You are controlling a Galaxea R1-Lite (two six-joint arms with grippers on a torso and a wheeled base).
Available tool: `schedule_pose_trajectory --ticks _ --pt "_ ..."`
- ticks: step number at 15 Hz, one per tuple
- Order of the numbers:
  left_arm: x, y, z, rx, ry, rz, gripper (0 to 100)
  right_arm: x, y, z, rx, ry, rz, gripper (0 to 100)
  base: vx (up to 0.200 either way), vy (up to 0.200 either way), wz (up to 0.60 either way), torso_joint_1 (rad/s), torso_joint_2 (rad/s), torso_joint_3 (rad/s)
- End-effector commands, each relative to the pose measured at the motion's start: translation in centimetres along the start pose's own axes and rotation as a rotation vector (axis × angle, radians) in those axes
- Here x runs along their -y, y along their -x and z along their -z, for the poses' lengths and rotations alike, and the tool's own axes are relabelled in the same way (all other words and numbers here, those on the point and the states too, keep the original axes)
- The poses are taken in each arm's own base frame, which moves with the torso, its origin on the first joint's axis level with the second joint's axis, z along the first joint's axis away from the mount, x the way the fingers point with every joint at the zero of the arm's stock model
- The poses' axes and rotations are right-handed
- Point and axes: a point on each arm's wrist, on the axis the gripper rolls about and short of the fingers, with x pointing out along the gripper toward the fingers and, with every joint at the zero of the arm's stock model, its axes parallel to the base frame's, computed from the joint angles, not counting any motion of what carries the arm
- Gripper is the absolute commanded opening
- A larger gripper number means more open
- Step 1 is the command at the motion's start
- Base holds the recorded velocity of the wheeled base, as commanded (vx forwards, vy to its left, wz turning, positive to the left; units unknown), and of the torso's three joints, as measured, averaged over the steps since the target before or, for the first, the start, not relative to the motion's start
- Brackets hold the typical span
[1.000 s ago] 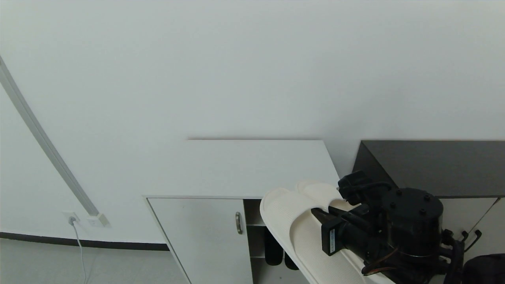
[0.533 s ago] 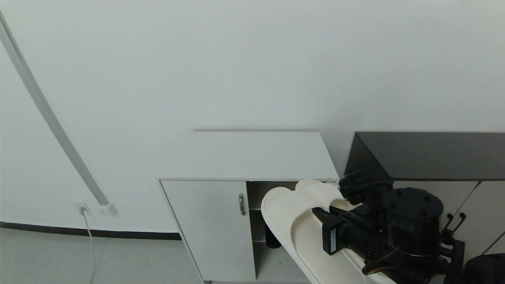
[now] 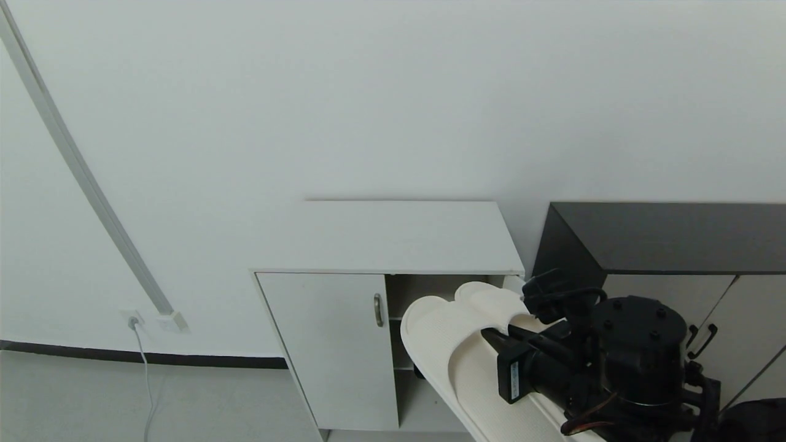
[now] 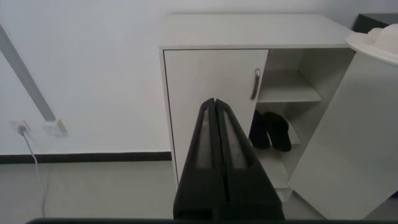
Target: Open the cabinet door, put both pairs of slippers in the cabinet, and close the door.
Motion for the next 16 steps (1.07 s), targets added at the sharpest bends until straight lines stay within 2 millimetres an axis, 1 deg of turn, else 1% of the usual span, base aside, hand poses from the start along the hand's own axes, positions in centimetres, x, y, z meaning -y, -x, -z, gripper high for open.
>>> schedule_pose_trajectory --ticks 1,5,12,16 --pt "0.00 -0.01 0.00 -0.001 0.001 0.000 0 -0.12 0.01 0.13 -0.005 0.003 -0.004 0 0.000 0.000 0.00 0.000 0.00 0.000" --pt "0.00 -0.01 0.00 -0.001 0.001 0.000 0 -0.27 0.27 0.40 -0.014 0.009 -0.012 0 0.000 0.000 0.00 -0.012 0.02 0.016" --pt "0.00 -0.01 0.00 -0.001 0.003 0.000 0 -0.47 0.32 0.70 -0.025 0.015 -0.019 0 0.000 0.000 0.00 -0.154 0.36 0.197" --pt "0.00 -0.01 0.00 -0.001 0.003 0.000 0 -0.42 0.33 0.74 -0.026 0.015 -0.017 0 0.000 0.000 0.00 -0.185 0.44 0.248"
